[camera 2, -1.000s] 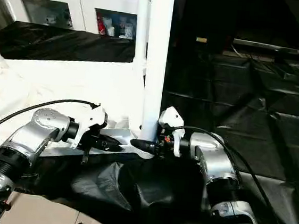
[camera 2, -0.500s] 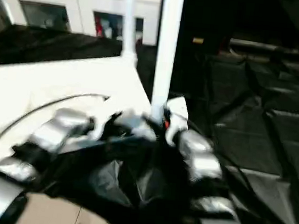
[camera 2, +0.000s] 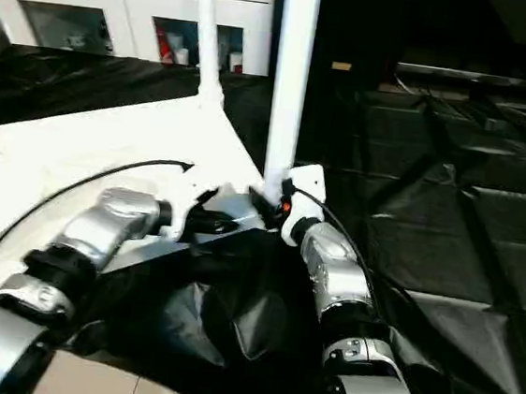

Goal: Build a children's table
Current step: Rotate leg to tighten

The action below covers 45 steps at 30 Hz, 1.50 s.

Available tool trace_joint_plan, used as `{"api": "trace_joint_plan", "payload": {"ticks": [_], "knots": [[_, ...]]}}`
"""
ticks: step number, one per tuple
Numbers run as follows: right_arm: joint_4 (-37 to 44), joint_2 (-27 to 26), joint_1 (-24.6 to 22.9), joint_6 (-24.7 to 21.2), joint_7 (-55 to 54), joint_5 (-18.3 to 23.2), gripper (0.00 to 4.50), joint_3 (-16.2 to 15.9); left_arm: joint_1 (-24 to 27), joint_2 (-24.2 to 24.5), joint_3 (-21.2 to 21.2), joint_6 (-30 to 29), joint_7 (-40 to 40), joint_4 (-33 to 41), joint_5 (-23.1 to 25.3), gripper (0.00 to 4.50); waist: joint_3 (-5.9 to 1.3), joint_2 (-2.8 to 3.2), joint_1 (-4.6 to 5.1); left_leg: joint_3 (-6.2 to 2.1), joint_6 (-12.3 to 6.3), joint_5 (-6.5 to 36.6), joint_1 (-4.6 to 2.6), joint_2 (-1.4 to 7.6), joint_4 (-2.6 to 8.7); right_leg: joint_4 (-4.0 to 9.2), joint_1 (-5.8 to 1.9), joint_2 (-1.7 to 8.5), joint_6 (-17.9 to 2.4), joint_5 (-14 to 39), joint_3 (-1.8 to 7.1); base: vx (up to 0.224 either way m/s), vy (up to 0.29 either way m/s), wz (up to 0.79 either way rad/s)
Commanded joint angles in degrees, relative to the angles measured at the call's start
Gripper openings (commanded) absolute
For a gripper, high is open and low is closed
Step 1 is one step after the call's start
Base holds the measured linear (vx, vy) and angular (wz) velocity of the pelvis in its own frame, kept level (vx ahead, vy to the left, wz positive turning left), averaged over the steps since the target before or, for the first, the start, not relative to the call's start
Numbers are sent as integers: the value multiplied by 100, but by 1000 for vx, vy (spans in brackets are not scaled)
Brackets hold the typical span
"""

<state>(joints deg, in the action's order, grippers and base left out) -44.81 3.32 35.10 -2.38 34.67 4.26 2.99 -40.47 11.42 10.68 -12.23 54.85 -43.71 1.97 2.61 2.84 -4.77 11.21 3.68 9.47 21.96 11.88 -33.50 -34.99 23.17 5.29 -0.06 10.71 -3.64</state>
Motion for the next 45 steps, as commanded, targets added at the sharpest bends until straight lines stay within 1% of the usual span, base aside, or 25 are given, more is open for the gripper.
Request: {"api": "trace_joint_plan", "payload": {"ticks": [1, 2, 3, 5, 6, 8, 9, 11, 13, 17, 19, 23, 24, 29, 33, 35, 36, 37, 38, 39, 40, 41, 43, 44, 45], "knots": [[193, -270, -93, -78, 910, 57, 349, -747, -51, -151, 71, 279, 142, 342, -197, 0, -373, -57, -15, -75, -253, 1329, -87, 121, 393, 410, -298, 288, -1355, 814, 196, 0, 0, 0], [291, -145, -142, -83, 1159, 57, 349, -828, 9, -81, 89, 289, 287, 423, -218, 0, -373, -85, -18, -67, -289, 1247, -82, 128, 387, 403, -294, 284, -1360, 736, 200, 0, 0, 0], [413, 22, -198, -118, 1503, 84, 349, -918, 85, 20, 123, 302, 517, 530, -258, 0, -385, -65, -28, -72, -330, 1182, -75, 133, 378, 375, -305, 290, -1391, 634, 196, 0, 0, 0], [504, 144, -240, -143, 1785, 108, 349, -976, 139, 95, 147, 307, 694, 604, -289, 0, -379, -76, -34, -61, -397, 1133, -78, 133, 369, 372, -298, 277, -1432, 578, 189, 0, 0, 0], [612, 307, -291, -129, 2119, 119, 349, -1055, 223, 211, 205, 339, 965, 721, -327, 0, -376, -103, -36, -55, -430, 1124, -71, 138, 368, 370, -296, 282, -1445, 581, 193, 0, 0, 0], [755, 523, -350, -138, 2612, 143, 349, -1138, 336, 380, 286, 367, 1348, 872, -380, 0, -378, -81, -53, -60, -438, 1151, -79, 148, 364, 364, -289, 290, -1459, 633, 192, 0, 0, 0], [817, 618, -370, -131, 2787, 145, 349, -1176, 382, 457, 318, 373, 1483, 935, -393, 0, -373, -115, -60, -49, -453, 1158, -78, 150, 361, 367, -282, 283, -1458, 641, 198, 0, 0, 0], [885, 740, -387, -143, 3019, 148, 349, -1212, 432, 559, 351, 370, 1644, 1001, -396, 0, -364, -88, -66, -54, -426, 1192, -87, 159, 373, 372, -264, 292, -1472, 749, 202, 0, 0, 0], [1008, 920, -422, -198, 3309, 184, 349, -1278, 507, 712, 401, 387, 1865, 1094, -393, 0, -358, -100, -80, -49, -378, 1283, -105, 168, 380, 375, -251, 290, -1475, 876, 206, 0, 0, 0], [1124, 1119, -474, -206, 3567, 161, 349, -1369, 581, 862, 420, 426, 2044, 1156, -364, 0, -357, -107, -117, -54, -312, 1296, -111, 170, 389, 374, -251, 289, -1415, 905, 215, 0, 0, 0], [1153, 1195, -494, -106, 3589, 84, 325, -1396, 608, 918, 424, 441, 2081, 1172, -341, 0, -361, -107, -133, -55, -285, 1290, -121, 171, 387, 370, -249, 295, -1400, 892, 215, 0, 0, 0], [1179, 1230, -520, -142, 3672, 81, 306, -1406, 619, 967, 456, 440, 2147, 1199, -337, 0, -375, -111, -147, -47, -331, 1106, -102, 155, 362, 344, -261, 292, -1450, 645, 216, 0, 0, 0], [1186, 1227, -527, -149, 3681, 88, 285, -1405, 618, 967, 460, 439, 2152, 1200, -338, 0, -376, -107, -151, -50, -344, 1084, -103, 158, 362, 339, -260, 292, -1461, 616, 212, 0, 0, 0], [1321, 1199, -611, -263, 3714, 164, 264, -1447, 626, 976, 494, 417, 2181, 1229, -342, 0, -373, -63, -153, -57, -300, 1196, -112, 158, 368, 350, -259, 285, -1454, 687, 208, 0, 0, 0], [1320, 969, -693, -370, 3235, 234, 261, -1329, 496, 802, 445, 355, 1752, 983, -225, 0, -375, -74, -147, -59, -256, 1249, -113, 157, 371, 350, -261, 282, -1469, 662, 207, 0, 0, 0], [1276, 850, -684, -399, 2950, 242, 260, -1233, 435, 728, 394, 289, 1554, 899, -200, 0, -356, -70, -137, -58, -199, 1337, -119, 149, 386, 371, -249, 282, -1447, 833, 213, 0, 0, 0], [996, 527, -562, -461, 2035, 203, 260, -942, 289, 551, 280, 133, 1078, 726, -160, 0, -356, -91, -128, -60, -141, 1421, -128, 150, 392, 387, -248, 294, -1406, 1012, 217, 0, 0, 0], [971, 505, -552, -454, 1969, 198, 259, -924, 276, 534, 270, 116, 1035, 712, -158, 0, -341, -78, -108, -57, -98, 1490, -130, 144, 399, 392, -227, 298, -1399, 1123, 225, 0, 0, 0], [853, 399, -506, -422, 1664, 174, 259, -838, 217, 459, 221, 35, 836, 648, -148, 0, -345, -84, -98, -86, -3, 1583, -143, 143, 416, 418, -238, 324, -1318, 1408, 220, 0, 0, 0], [493, 112, -346, -442, 739, 89, 259, -634, 4, 180, 43, -200, 194, 418, -147, 0, -338, -104, -65, -78, 39, 1591, -149, 131, 414, 438, -225, 317, -1269, 1506, 227, 0, 0, 0], [493, 112, -346, -442, 739, 89, 258, -634, 4, 180, 43, -200, 194, 418, -147, 0, -331, -91, -45, -80, 74, 1593, -150, 127, 418, 437, -212, 314, -1267, 1552, 230, 0, 0, 0], [241, -140, -212, -447, 66, 36, 256, -519, -186, -86, -93, -258, -362, 205, -139, 0, -340, -112, -16, -90, 94, 1569, -150, 112, 417, 464, -231, 314, -1195, 1650, 218, 0, 0, 0], [166, -242, -157, -461, -177, 59, 254, -441, -230, -169, -117, -248, -498, 161, -149, 0, -347, -107, -14, -85, 19, 1446, -122, 109, 406, 460, -243, 313, -1168, 1502, 225, 0, 0, 0], [117, -339, -116, -446, -357, 69, 254, -390, -255, -249, -139, -238, -588, 150, -172, 0, -366, -128, -24, -81, -47, 1298, -107, 107, 394, 440, -258, 306, -1174, 1257, 221, 0, 0, 0], [117, -339, -116, -446, -357, 69, 254, -390, -255, -249, -139, -238, -588, 150, -172, 0, -366, -128, -24, -81, -47, 1298, -107, 107, 394, 440, -258, 306, -1174, 1257, 221, 0, 0, 0]]}}
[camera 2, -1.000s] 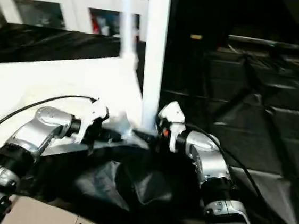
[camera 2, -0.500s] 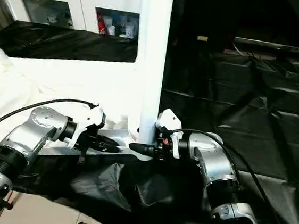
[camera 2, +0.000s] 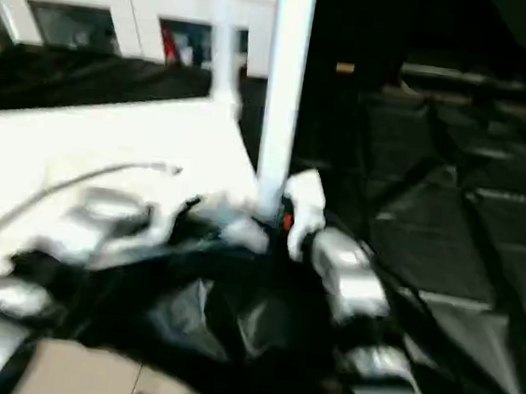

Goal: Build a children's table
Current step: Rotate leg to tighten

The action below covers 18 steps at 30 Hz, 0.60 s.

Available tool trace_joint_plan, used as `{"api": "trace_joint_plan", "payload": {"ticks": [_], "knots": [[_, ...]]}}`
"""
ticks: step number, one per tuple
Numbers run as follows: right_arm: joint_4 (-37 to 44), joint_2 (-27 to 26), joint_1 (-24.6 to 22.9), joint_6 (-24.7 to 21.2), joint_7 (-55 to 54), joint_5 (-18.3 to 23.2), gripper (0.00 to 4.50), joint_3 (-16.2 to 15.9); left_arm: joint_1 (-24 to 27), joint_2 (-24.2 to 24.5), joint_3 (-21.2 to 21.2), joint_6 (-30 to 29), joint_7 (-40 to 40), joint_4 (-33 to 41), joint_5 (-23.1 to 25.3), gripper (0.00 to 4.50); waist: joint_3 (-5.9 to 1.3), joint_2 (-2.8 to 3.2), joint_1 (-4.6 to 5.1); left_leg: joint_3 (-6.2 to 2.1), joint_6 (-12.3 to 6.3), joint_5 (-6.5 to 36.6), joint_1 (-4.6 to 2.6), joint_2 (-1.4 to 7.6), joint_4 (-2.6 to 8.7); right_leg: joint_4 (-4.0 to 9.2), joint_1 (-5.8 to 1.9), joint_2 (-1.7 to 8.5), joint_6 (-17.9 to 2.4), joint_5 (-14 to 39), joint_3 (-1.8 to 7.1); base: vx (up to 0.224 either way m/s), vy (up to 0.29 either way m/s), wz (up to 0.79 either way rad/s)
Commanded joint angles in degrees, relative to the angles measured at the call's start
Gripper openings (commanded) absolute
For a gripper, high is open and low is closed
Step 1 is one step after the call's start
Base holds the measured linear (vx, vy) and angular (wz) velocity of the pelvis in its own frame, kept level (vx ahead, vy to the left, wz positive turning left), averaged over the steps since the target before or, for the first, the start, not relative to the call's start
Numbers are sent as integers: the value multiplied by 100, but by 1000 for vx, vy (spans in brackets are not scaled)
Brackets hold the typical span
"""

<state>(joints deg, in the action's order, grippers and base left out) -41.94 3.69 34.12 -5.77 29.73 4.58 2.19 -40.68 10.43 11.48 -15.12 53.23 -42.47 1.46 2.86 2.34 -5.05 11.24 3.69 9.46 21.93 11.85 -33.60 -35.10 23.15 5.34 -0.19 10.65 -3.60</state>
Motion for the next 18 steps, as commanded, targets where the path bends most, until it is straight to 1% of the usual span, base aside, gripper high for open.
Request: {"api": "trace_joint_plan", "payload": {"ticks": [1, 2, 3, 4, 5, 6, 7, 8, 10, 11, 12, 15, 18], "knots": [[-250, -509, 43, -18, -148, -32, 254, -283, -264, -271, -228, 77, -502, 19, -160, 0, -405, -69, -4, -84, -124, 1136, -91, 106, 393, 418, -265, 292, -1196, 979, 214, 0, 0, 0], [-312, -632, 79, 146, -277, -155, 254, -344, -259, -382, -206, 133, -489, 51, -193, 0, -414, -55, 6, -78, -165, 1010, -86, 109, 380, 388, -255, 288, -1262, 736, 214, 0, 0, 0], [-312, -632, 79, 146, -277, -155, 254, -344, -259, -382, -206, 133, -489, 51, -193, 0, -416, -70, 9, -76, -206, 945, -79, 97, 374, 377, -276, 280, -1303, 614, 203, 0, 0, 0], [-358, -699, 92, 255, -199, -158, 254, -368, -242, -416, -154, 172, -445, 72, -160, 0, -416, -64, 1, -72, -235, 942, -86, 98, 371, 377, -274, 280, -1315, 582, 203, 0, 0, 0], [-351, -739, 88, 287, -37, -86, 309, -356, -221, -417, -95, 229, -400, 89, -108, 0, -414, -61, 6, -70, -279, 959, -80, 101, 369, 378, -281, 283, -1333, 551, 203, 0, 0, 0], [-344, -745, 86, 283, -4, -60, 323, -348, -211, -407, -79, 244, -381, 97, -96, 0, -418, -58, 1, -66, -301, 961, -88, 100, 365, 379, -281, 282, -1337, 534, 204, 0, 0, 0], [-294, -729, 71, 261, 170, 25, 323, -343, -164, -352, -22, 302, -282, 141, -66, 0, -414, -68, -1, -70, -339, 948, -82, 105, 371, 374, -287, 285, -1348, 523, 203, 0, 0, 0], [-219, -651, 45, 232, 378, 64, 329, -387, -106, -273, 12, 350, -157, 200, -67, 0, -405, -67, -1, -66, -356, 1037, -88, 106, 371, 390, -283, 287, -1345, 617, 203, 0, 0, 0], [-132, -488, -2, 278, 625, -29, 359, -550, -44, -158, 71, 433, 6, 276, -54, 0, -396, -71, -3, -68, -353, 1103, -83, 112, 380, 402, -285, 292, -1319, 766, 204, 0, 0, 0], [-64, -396, -37, 278, 810, -45, 369, -624, 2, -81, 121, 499, 149, 336, -50, 0, -395, -95, 0, -66, -343, 1122, -85, 118, 382, 405, -286, 285, -1295, 803, 203, 0, 0, 0], [-3, -301, -69, 289, 1020, -45, 369, -684, 52, -4, 162, 540, 291, 402, -56, 0, -401, -88, -14, -76, -351, 1079, -75, 124, 381, 388, -303, 295, -1292, 764, 202, 0, 0, 0], [176, 24, -162, 324, 1773, -7, 369, -872, 199, 217, 237, 629, 723, 599, -118, 0, -401, -92, -13, -62, -401, 1028, -69, 129, 364, 372, -300, 282, -1336, 640, 200, 0, 0, 0], [334, 239, -229, 304, 2290, 31, 369, -1000, 322, 376, 297, 696, 1120, 779, -194, 0, -405, -79, -26, -59, -428, 1006, -79, 142, 361, 359, -286, 283, -1383, 600, 198, 0, 0, 0]]}}
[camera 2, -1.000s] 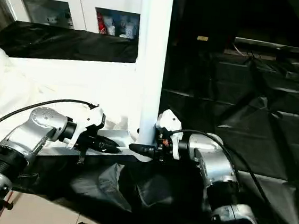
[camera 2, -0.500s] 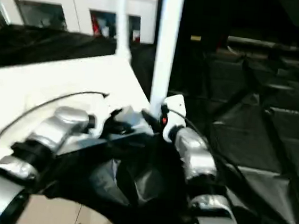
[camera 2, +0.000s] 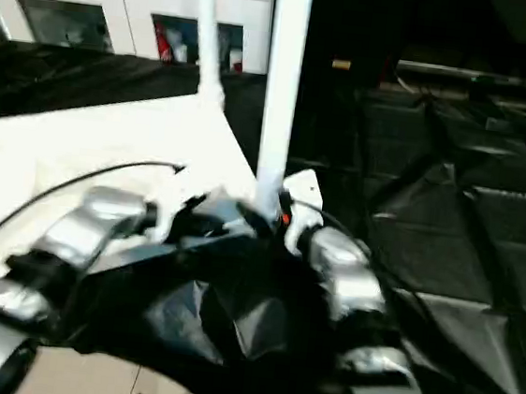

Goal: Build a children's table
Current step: Rotate leg to tighten

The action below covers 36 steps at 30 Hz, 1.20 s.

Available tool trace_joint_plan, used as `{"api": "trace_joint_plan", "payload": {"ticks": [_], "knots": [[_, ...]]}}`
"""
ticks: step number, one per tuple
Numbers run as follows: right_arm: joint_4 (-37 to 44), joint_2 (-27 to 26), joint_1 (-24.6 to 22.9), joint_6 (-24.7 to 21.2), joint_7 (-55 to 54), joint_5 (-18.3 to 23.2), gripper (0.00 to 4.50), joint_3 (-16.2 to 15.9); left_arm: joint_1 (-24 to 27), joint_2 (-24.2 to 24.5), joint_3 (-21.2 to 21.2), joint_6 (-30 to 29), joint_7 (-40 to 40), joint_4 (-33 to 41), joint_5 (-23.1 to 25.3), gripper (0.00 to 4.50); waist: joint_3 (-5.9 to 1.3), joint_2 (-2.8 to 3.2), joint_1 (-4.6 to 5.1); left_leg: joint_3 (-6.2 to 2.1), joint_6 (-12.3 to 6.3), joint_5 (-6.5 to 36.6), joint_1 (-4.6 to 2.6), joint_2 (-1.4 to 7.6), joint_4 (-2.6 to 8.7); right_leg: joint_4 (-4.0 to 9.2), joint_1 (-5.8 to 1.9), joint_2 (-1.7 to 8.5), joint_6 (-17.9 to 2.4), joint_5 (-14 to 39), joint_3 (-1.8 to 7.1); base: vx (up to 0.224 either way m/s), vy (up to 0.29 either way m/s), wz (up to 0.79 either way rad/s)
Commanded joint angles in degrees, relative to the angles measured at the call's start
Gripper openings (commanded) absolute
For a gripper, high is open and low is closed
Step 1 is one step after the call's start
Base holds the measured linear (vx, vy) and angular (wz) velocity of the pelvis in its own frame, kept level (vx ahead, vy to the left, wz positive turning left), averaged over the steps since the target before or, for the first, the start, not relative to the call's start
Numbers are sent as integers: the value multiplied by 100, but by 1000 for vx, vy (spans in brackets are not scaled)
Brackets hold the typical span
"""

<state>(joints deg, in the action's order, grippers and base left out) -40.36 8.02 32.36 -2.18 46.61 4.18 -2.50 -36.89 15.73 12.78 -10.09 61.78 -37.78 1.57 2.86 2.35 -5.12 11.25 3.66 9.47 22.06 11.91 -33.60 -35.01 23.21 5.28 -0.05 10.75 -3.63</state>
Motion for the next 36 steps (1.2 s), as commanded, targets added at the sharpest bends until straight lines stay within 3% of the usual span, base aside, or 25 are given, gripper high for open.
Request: {"api": "trace_joint_plan", "payload": {"ticks": [1, 5, 10, 13, 14, 20, 25, 26, 28, 32, 36], "knots": [[222, -144, -69, -73, 729, 85, 369, -555, -30, -118, 181, 198, 350, 353, -223, 0, -400, -77, -25, -57, -425, 1027, -95, 144, 361, 349, -287, 290, -1422, 603, 201, 0, 0, 0], [672, 368, -221, -233, 1848, 164, 369, -856, 136, 217, 329, 298, 955, 563, -269, 0, -392, -54, -59, -55, -422, 1146, -106, 156, 367, 348, -274, 274, -1443, 637, 201, 0, 0, 0], [812, 640, -277, -265, 2271, 125, 369, -990, 171, 388, 378, 403, 1199, 572, -218, 0, -388, -34, -88, -63, -280, 1316, -123, 156, 383, 367, -265, 290, -1407, 863, 211, 0, 0, 0], [859, 710, -301, -285, 2363, 105, 369, -1010, 188, 458, 387, 427, 1299, 589, -209, 0, -404, -35, -95, -64, -275, 1242, -126, 158, 373, 346, -267, 289, -1439, 700, 213, 0, 0, 0], [887, 718, -311, -313, 2377, 124, 344, -999, 196, 477, 384, 436, 1323, 592, -211, 0, -406, -32, -98, -60, -294, 1187, -121, 152, 365, 338, -267, 283, -1463, 603, 211, 0, 0, 0], [1097, 721, -460, -485, 2434, 253, 305, -985, 212, 523, 415, 446, 1450, 597, -253, 0, -411, -3, -118, -64, -287, 1218, -126, 152, 366, 332, -271, 276, -1513, 499, 202, 0, 0, 0], [1160, 578, -565, -587, 2279, 318, 273, -945, 188, 433, 351, 348, 1280, 561, -276, 0, -407, -25, -119, -65, -235, 1292, -124, 150, 374, 335, -276, 279, -1497, 572, 204, 0, 0, 0], [1156, 523, -579, -605, 2179, 324, 267, -915, 148, 387, 310, 321, 1149, 494, -260, 0, -408, -16, -123, -68, -221, 1311, -131, 153, 376, 341, -272, 285, -1492, 635, 203, 0, 0, 0], [1073, 370, -566, -675, 1832, 306, 261, -815, 62, 293, 223, 288, 869, 350, -231, 0, -398, -74, -123, -61, -214, 1306, -130, 151, 378, 352, -267, 290, -1472, 710, 211, 0, 0, 0], [579, -134, -369, -663, 359, 89, 257, -483, -95, 20, 45, 127, 261, 194, -231, 0, -366, -71, -69, -87, -7, 1561, -146, 134, 421, 421, -239, 328, -1271, 1492, 221, 0, 0, 0], [138, -637, -172, -634, -997, 38, 256, -151, -337, -355, -52, -66, -593, -68, -94, 0, -373, -93, 10, -98, 50, 1518, -145, 123, 424, 449, -236, 323, -1124, 1630, 227, 0, 0, 0]]}}
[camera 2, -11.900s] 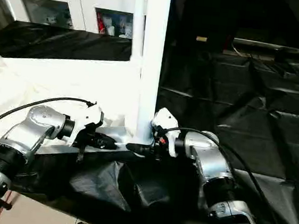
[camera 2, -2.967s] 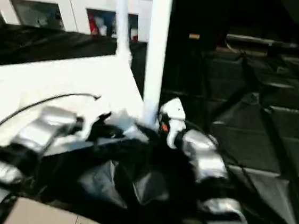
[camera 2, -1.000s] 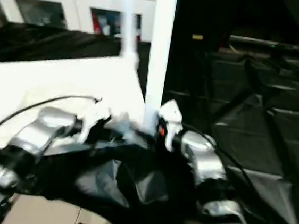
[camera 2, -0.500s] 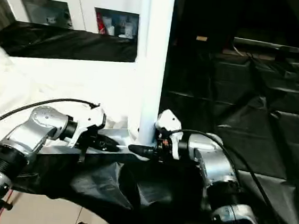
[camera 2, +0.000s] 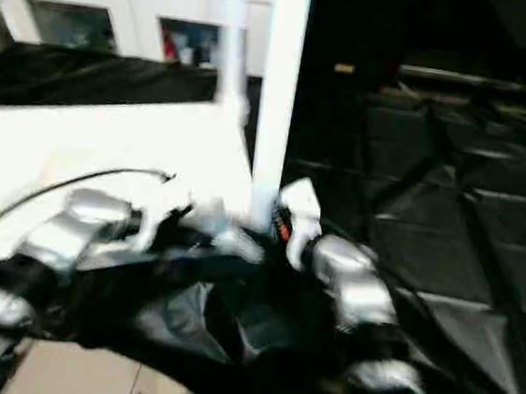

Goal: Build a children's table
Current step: Rotate leg to tighten

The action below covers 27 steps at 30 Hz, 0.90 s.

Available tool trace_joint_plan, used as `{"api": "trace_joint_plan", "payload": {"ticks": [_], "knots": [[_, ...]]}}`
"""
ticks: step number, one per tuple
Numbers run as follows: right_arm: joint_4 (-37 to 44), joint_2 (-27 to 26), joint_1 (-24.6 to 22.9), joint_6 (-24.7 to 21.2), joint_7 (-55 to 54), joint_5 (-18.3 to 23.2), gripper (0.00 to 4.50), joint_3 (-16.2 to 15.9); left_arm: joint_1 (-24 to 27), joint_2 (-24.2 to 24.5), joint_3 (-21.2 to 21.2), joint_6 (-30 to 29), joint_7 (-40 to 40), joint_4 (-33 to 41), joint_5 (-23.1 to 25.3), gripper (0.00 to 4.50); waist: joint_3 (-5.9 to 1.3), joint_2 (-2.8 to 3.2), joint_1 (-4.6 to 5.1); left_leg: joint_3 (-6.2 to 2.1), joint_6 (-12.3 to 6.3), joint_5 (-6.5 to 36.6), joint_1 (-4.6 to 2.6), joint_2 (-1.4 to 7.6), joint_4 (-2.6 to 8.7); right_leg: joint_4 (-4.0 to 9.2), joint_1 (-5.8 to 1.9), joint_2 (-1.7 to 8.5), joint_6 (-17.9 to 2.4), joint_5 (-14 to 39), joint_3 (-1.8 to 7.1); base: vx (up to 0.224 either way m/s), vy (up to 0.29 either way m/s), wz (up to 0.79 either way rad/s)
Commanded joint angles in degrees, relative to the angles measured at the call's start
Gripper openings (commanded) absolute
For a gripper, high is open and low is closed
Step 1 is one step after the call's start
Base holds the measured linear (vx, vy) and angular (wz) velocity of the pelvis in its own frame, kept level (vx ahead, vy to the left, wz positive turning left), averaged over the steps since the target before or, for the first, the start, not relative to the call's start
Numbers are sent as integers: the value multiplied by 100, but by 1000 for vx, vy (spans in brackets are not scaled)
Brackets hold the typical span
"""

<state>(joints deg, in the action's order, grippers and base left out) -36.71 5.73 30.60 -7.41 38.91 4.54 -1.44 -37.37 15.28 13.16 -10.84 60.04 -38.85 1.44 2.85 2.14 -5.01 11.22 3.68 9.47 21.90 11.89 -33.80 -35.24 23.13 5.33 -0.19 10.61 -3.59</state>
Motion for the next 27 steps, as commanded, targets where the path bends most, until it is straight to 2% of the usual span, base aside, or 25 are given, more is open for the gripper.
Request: {"api": "trace_joint_plan", "payload": {"ticks": [1, 2, 4, 7, 8, 10, 13, 14, 15, 17, 19, 23, 27], "knots": [[-295, -492, 36, -123, -443, 5, 256, -198, -337, -380, -105, -1, -597, -21, -46, 0, -370, -67, 7, -87, 36, 1461, -119, 125, 439, 464, -221, 313, -1114, 1548, 230, 0, 0, 0], [-364, -601, 62, -41, -656, -53, 256, -202, -397, -488, -126, -67, -769, -90, -35, 0, -383, -82, 9, -87, 26, 1355, -115, 118, 434, 452, -232, 303, -1130, 1375, 223, 0, 0, 0], [-431, -763, 99, 45, -875, -131, 256, -226, -467, -639, -163, -112, -960, -163, -52, 0, -388, -70, -5, -77, -53, 1223, -105, 112, 422, 434, -235, 299, -1157, 1129, 222, 0, 0, 0], [-526, -1016, 177, 45, -889, -36, 256, -150, -497, -780, -156, -60, -1049, -191, -45, 0, -398, -65, -8, -76, -122, 1161, -101, 111, 416, 414, -250, 289, -1203, 907, 218, 0, 0, 0], [-532, -1045, 187, 21, -867, 2, 312, -121, -486, -780, -143, -50, -1036, -183, -33, 0, -393, -55, 0, -73, -152, 1201, -97, 108, 416, 419, -252, 286, -1213, 880, 218, 0, 0, 0], [-491, -1041, 202, -41, -750, 86, 326, -93, -425, -728, -92, 5, -926, -135, -14, 0, -388, -45, 1, -76, -163, 1268, -107, 111, 422, 427, -255, 288, -1216, 930, 216, 0, 0, 0], [-397, -905, 192, -16, -487, 58, 362, -222, -344, -614, -48, 60, -774, -87, -4, 0, -382, -53, 6, -77, -141, 1379, -106, 115, 430, 443, -255, 293, -1196, 1064, 219, 0, 0, 0], [-301, -730, 156, 61, -188, -19, 372, -390, -270, -496, -20, 115, -611, -44, -6, 0, -385, -53, 1, -77, -133, 1360, -108, 116, 428, 441, -255, 294, -1193, 1055, 219, 0, 0, 0], [-292, -713, 152, 68, -155, -27, 372, -400, -261, -483, -17, 120, -591, -37, -6, 0, -388, -25, -4, -84, -130, 1363, -107, 118, 427, 434, -260, 296, -1198, 1035, 215, 0, 0, 0], [-91, -382, 66, 52, 616, -25, 372, -547, -106, -268, 26, 233, -178, 111, -41, 0, -397, -45, 2, -82, -185, 1260, -85, 117, 417, 413, -291, 282, -1219, 799, 209, 0, 0, 0], [15, -218, 26, 81, 945, -5, 372, -638, -51, -179, 59, 279, -9, 178, -53, 0, -407, -40, -5, -65, -282, 1117, -78, 123, 392, 373, -292, 272, -1321, 493, 207, 0, 0, 0], [204, 188, -16, 140, 1685, 119, 372, -722, 113, 66, 160, 381, 697, 474, -225, 0, -405, -54, -25, -53, -355, 1113, -87, 137, 384, 370, -280, 272, -1425, 512, 198, 0, 0, 0], [261, 450, -31, 121, 2188, 162, 372, -773, 161, 218, 238, 418, 940, 555, -214, 0, -391, -49, -55, -50, -315, 1235, -109, 160, 393, 380, -254, 283, -1447, 728, 207, 0, 0, 0]]}}
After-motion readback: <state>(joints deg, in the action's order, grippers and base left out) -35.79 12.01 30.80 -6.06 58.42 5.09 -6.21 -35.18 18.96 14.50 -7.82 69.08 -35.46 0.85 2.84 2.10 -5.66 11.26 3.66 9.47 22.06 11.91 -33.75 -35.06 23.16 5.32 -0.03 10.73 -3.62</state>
